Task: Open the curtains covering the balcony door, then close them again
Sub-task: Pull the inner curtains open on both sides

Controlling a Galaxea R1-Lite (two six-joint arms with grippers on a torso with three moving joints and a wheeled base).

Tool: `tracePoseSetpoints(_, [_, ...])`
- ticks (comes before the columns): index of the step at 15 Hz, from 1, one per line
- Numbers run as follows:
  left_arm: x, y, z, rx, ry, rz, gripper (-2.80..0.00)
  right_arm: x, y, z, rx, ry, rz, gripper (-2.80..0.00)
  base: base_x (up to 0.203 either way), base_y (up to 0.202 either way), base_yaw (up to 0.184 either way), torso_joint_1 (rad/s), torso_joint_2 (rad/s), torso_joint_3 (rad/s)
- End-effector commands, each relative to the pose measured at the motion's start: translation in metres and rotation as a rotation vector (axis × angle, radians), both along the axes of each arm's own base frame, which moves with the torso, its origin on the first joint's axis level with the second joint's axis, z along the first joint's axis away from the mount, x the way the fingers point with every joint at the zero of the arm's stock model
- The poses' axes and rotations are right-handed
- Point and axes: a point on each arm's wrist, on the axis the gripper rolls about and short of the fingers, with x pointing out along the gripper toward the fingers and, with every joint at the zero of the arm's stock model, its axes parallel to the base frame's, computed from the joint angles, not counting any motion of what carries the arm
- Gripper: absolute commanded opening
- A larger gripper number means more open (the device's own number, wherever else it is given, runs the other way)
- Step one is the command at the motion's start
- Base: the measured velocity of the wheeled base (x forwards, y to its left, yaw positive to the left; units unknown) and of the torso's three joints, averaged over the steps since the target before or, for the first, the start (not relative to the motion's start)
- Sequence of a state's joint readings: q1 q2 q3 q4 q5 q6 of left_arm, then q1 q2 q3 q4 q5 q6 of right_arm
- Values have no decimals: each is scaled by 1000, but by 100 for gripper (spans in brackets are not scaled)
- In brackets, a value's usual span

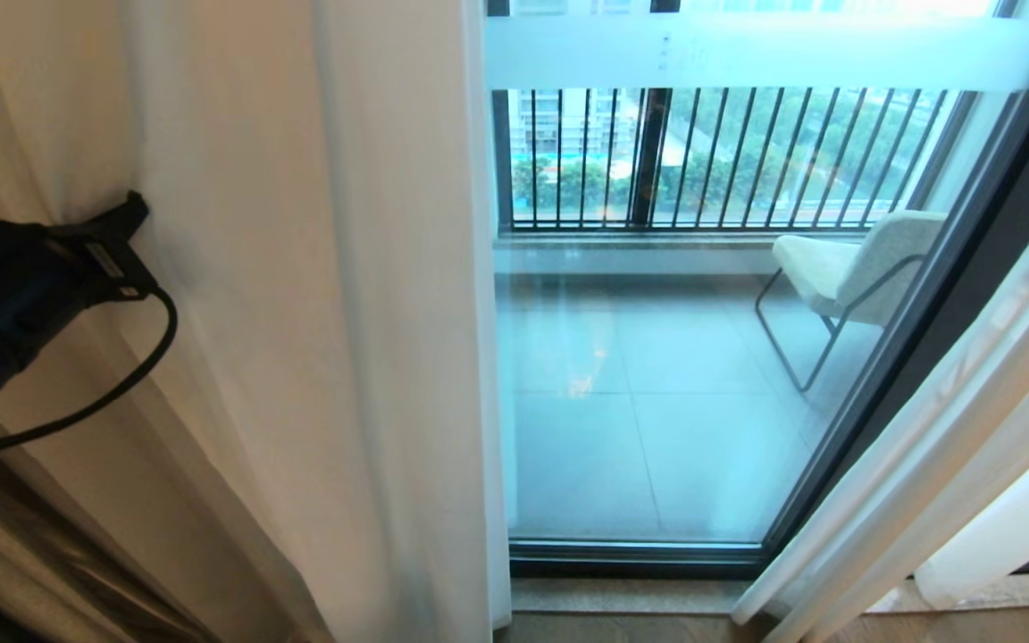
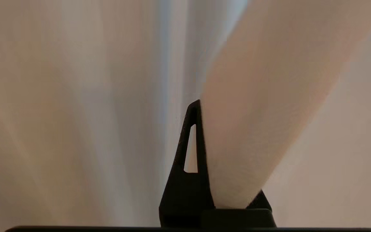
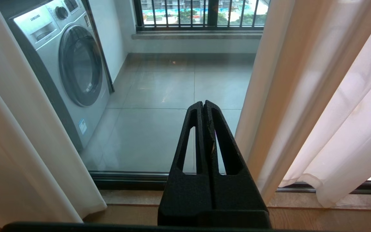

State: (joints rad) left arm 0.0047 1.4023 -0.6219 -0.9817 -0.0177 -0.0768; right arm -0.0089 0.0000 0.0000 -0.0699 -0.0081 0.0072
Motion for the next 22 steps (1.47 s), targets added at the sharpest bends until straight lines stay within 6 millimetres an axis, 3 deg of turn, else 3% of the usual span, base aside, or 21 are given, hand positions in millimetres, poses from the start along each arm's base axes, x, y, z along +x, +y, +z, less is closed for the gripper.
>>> tracePoseSetpoints(1, [-2,0,2,5,-12,3,-280,0,0,0,0,-1,0,-280,0,0,0,0,0,0])
tracePoseSetpoints(6, [-1,1,15,6,-60,8,-280,0,0,0,0,0,0,-280,0,0,0,0,0,0])
tracePoseSetpoints(11, [3,23,30,8,-112,96,-280,0,0,0,0,-1,0,-280,0,0,0,0,0,0])
tracePoseSetpoints(22, [3,98,47,-113,-194,342,-280,0,0,0,0,-1,0,-280,0,0,0,0,0,0])
